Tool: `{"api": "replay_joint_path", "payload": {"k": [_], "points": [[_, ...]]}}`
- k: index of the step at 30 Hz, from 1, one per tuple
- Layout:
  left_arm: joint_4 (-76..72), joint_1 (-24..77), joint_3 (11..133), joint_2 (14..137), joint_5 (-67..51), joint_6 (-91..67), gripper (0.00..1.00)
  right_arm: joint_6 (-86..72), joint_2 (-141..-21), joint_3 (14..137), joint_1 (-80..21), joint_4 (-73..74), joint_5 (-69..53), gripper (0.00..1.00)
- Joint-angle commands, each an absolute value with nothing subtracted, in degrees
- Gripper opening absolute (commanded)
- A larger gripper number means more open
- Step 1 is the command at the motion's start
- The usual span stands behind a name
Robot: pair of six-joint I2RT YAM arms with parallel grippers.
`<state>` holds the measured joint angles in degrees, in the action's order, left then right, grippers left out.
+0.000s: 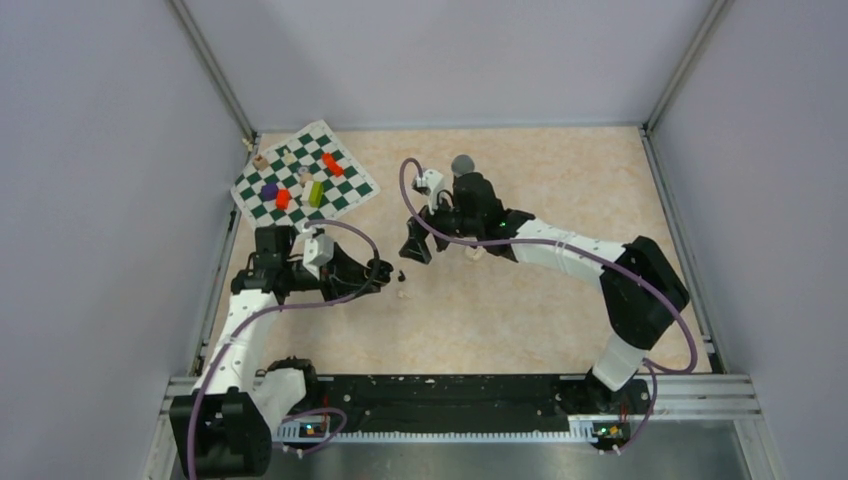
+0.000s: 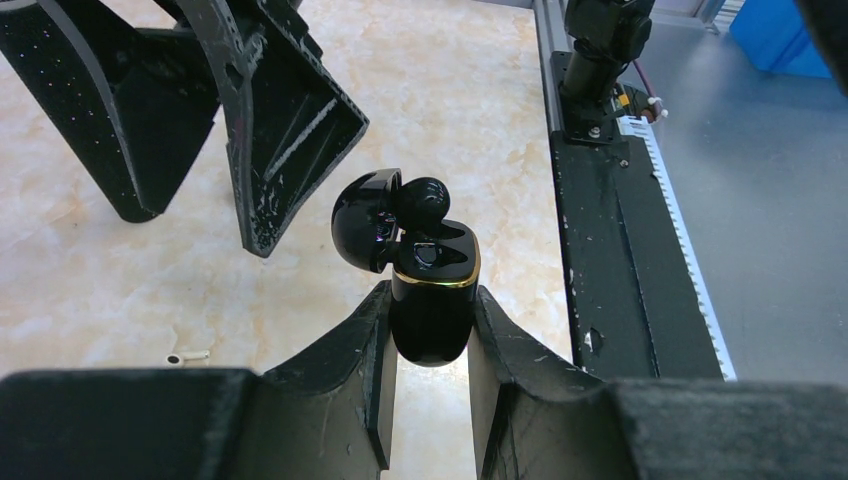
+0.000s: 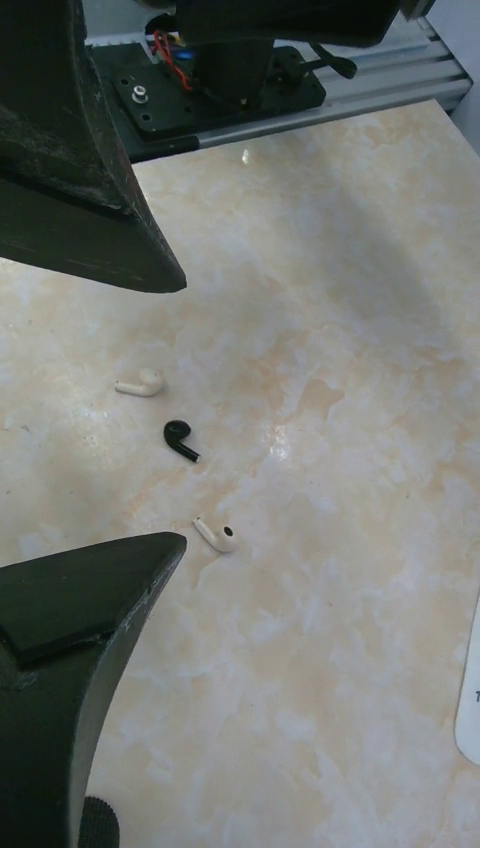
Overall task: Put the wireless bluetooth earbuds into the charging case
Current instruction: Open the charging case.
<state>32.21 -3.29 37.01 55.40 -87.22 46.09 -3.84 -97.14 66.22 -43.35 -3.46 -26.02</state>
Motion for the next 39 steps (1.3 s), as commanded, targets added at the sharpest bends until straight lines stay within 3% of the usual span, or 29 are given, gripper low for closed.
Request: {"api": "replay_joint_path", "payload": {"k": [1,9,16,23,39], "points": [[35.96,-3.49,39.05,55.85,-90.90,50.87,0.00,-3.85,-91.74,71.00,-43.08,-4.21,-28.39,0.88],[35.95,-3.47,38.85,55.99,-91.01,51.13,0.00,4.81,-82.23,70.24,-42.15,-0.16,-35.85,0.90],[36.11,-3.51,38.95,55.77,-91.05,51.02,0.00,7.18,-81.21,69.01,-42.18,1.56,-44.56,0.99],[36.13,-3.47,38.86,55.71,-91.05,50.98,0.00,5.81,-83.34,68.59,-43.46,0.68,-45.49,0.99],[36.13,-3.52,38.42,56.50,-91.58,51.22,0.00,6.71,-87.06,68.80,-49.17,-0.27,-35.58,0.99]]}}
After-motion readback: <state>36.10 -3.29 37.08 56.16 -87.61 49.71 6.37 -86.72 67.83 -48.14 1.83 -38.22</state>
